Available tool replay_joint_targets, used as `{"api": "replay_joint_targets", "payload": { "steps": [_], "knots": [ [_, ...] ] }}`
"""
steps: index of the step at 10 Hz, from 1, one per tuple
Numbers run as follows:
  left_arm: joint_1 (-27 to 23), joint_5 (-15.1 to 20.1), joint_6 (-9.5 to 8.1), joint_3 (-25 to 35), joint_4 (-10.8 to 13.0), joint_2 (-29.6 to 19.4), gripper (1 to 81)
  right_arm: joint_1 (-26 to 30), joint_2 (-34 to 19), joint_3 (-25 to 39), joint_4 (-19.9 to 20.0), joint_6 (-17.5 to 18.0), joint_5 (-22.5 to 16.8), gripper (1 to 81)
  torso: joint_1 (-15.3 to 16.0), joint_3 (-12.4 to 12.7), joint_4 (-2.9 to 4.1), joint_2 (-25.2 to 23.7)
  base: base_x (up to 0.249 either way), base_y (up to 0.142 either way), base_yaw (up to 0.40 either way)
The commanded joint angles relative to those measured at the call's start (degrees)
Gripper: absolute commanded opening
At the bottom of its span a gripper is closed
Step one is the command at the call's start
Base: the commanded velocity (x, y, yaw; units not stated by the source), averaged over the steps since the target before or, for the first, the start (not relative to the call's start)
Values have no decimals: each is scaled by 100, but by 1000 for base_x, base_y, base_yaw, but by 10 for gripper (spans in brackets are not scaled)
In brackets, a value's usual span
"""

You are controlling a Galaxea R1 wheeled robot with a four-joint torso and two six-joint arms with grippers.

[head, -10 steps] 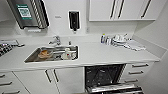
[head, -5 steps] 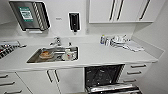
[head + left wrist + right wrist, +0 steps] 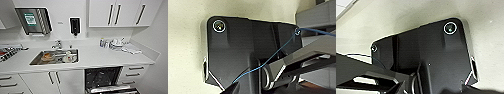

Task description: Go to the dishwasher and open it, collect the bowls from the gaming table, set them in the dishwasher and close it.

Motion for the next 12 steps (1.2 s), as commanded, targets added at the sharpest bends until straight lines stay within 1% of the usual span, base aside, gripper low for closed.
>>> {"api": "replay_joint_targets", "payload": {
  "steps": [1, 3, 6, 8, 9, 10, 12],
  "knots": [
    [-68, 325, 25, -303, 63, 178, 811, 91, 107, -406, -90, -14, -193, 811, -361, 231, 0, 560, 0, 0, 0],
    [-68, 325, 25, -646, 54, 389, 811, 74, 353, -750, -90, -14, -193, 811, -627, 373, 0, 964, 0, 0, 0],
    [-59, 325, 25, -963, 10, 626, 811, 65, 617, -1207, -64, -14, -193, 811, -1036, 579, 0, 1574, 0, 0, 0],
    [-59, 325, 25, -1112, 1, 705, 811, 39, 688, -1331, -64, -14, -193, 811, -1317, 714, 0, 2006, 0, 0, 0],
    [-59, 325, 25, -1165, 1, 732, 811, 38, 723, -1366, -64, -15, -193, 811, -1456, 719, 0, 2216, 0, 0, 0],
    [-59, 325, 25, -1209, -7, 749, 811, 38, 766, -1444, -64, -23, -193, 811, -1584, 596, 0, 2415, 0, 0, 0],
    [-59, 325, 25, -1218, -7, 749, 811, 30, 828, -1542, -64, -23, -193, 811, -1853, 625, 0, 2824, 0, 0, 0]
  ]
}}
